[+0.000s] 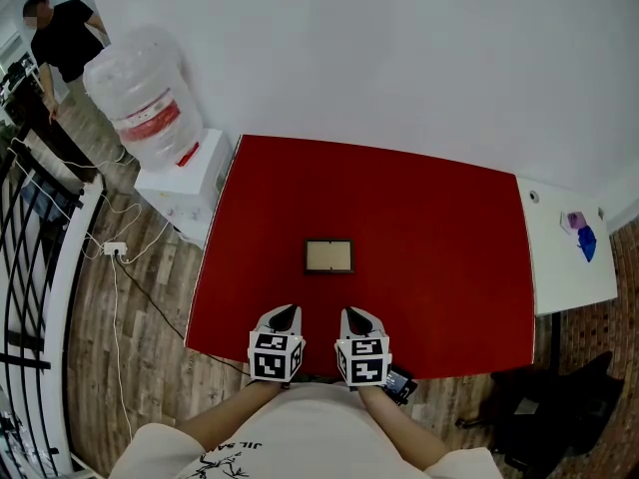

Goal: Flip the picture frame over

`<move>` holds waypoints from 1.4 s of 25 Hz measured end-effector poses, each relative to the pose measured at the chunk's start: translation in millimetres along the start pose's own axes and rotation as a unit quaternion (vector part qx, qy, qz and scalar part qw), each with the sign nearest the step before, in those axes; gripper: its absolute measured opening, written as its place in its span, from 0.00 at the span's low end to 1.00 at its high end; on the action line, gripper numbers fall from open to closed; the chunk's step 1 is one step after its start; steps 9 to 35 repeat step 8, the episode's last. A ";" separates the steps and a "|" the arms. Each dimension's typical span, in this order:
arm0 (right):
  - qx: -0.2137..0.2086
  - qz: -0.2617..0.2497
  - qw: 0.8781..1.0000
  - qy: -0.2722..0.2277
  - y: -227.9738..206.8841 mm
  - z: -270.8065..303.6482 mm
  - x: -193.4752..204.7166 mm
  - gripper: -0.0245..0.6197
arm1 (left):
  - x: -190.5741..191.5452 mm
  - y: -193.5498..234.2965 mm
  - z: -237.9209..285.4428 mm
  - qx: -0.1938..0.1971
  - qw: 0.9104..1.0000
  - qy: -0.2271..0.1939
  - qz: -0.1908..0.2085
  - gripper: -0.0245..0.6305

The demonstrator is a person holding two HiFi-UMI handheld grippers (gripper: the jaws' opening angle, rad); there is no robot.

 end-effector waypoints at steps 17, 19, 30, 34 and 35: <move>-0.004 -0.002 1.000 -0.001 1.0 -1.2 3.0 0.04 | 2.4 -0.2 -1.1 -0.002 1.000 0.000 -0.001 0.05; -0.004 -0.002 1.000 -0.001 1.0 -1.2 3.0 0.04 | 2.4 -0.2 -1.1 -0.002 1.000 0.000 -0.001 0.05; -0.004 -0.002 1.000 -0.001 1.0 -1.2 3.0 0.04 | 2.4 -0.2 -1.1 -0.002 1.000 0.000 -0.001 0.05; -0.004 -0.002 1.000 -0.001 1.0 -1.2 3.0 0.04 | 2.4 -0.2 -1.1 -0.002 1.000 0.000 -0.001 0.05; -0.004 -0.002 1.000 -0.001 1.0 -1.2 3.0 0.04 | 2.4 -0.2 -1.1 -0.002 1.000 0.000 -0.001 0.05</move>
Point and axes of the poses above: the fingertips, and each gripper's own axes: z forward along the fingers, y to its left, x out of its underside, the point moved 4 cm from there along -z, backward along the fingers, and after that the axes turned 7 degrees about -y, right-handed, at the moved point
